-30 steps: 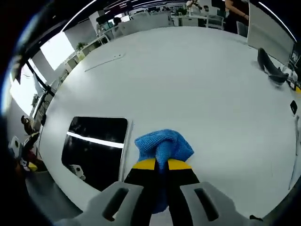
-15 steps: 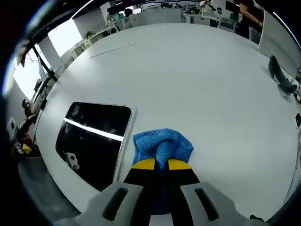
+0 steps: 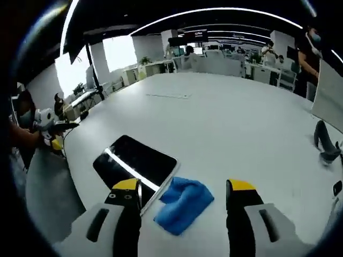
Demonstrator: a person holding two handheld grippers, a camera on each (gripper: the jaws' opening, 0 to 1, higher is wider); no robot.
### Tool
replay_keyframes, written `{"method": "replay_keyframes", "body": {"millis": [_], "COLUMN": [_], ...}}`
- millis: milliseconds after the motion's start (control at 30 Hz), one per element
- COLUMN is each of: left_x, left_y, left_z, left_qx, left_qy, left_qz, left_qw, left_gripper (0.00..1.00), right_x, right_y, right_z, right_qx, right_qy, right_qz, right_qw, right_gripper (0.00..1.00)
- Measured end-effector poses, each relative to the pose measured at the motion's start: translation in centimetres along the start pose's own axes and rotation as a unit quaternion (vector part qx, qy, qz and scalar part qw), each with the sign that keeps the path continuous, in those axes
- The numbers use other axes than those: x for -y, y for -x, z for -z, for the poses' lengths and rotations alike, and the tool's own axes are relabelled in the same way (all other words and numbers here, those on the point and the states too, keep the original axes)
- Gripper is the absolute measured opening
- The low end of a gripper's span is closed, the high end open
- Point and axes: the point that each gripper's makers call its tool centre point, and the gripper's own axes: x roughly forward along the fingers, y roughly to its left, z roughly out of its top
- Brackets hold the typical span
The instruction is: Wipe the mirror surface with the cleaning cloth until all visible marks leave the cleaned area.
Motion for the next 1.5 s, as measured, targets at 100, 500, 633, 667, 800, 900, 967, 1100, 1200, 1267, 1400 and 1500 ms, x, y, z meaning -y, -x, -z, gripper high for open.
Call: {"method": "replay_keyframes", "body": {"millis": [100,500,633,667,800,900,967,1100,1200,1267,1400,1500], "left_x": [0.5,-0.4,-0.2,0.0,-0.5,0.0,0.3,-0.3,-0.4,-0.5,-1.4,-0.9], "left_y": [0.0,0.7,0.6,0.5,0.4,0.3,0.3,0.4,0.5,0.6,0.7,0.5], "left_z": [-0.2,0.3,0.1,0.6,1.4,1.4,1.4,1.6,1.4,1.3,0.9,0.7], "left_qx": [0.005,0.001,0.007,-0.004,-0.031,-0.041,-0.043,-0.050,-0.042,-0.041,-0.029,-0.023], "left_qy": [-0.004,0.011,-0.007,-0.004,-0.001,-0.043,-0.046,-0.028,-0.026,-0.021,-0.030,-0.038], "left_qz": [0.015,-0.013,-0.003,0.005,-0.002,0.002,0.003,-0.006,-0.012,-0.015,-0.038,-0.035], "left_qw": [0.9999,0.9999,1.0000,1.0000,0.9995,0.9983,0.9980,0.9983,0.9987,0.9988,0.9984,0.9984], "left_gripper": [0.99,0.99,0.99,0.99,0.99,0.99,0.99,0.99,0.99,0.99,0.97,0.99], "right_x": [-0.6,0.3,0.4,0.4,0.0,-0.1,-0.3,-0.6,-0.7,-0.7,-0.8,-0.3], "right_y": [1.5,5.1,5.1,5.1,4.8,4.5,4.5,4.3,4.3,4.1,4.1,4.1], "right_z": [1.0,5.8,6.5,6.5,7.2,7.6,7.6,7.9,8.0,8.0,7.7,7.4], "right_qx": [0.011,0.020,0.027,0.029,0.022,0.014,0.015,0.014,0.013,0.012,0.018,0.025], "right_qy": [0.002,-0.012,-0.001,-0.005,-0.012,-0.011,-0.013,-0.012,-0.011,-0.012,-0.015,-0.019], "right_qz": [-0.018,0.004,0.016,0.016,0.015,0.016,0.017,0.014,0.014,0.012,0.015,0.029], "right_qw": [0.9998,0.9997,0.9995,0.9995,0.9996,0.9997,0.9997,0.9997,0.9998,0.9998,0.9996,0.9991], "right_gripper": [0.72,0.97,0.98,0.98,0.98,0.98,0.98,0.98,0.98,0.98,0.98,0.98]}}
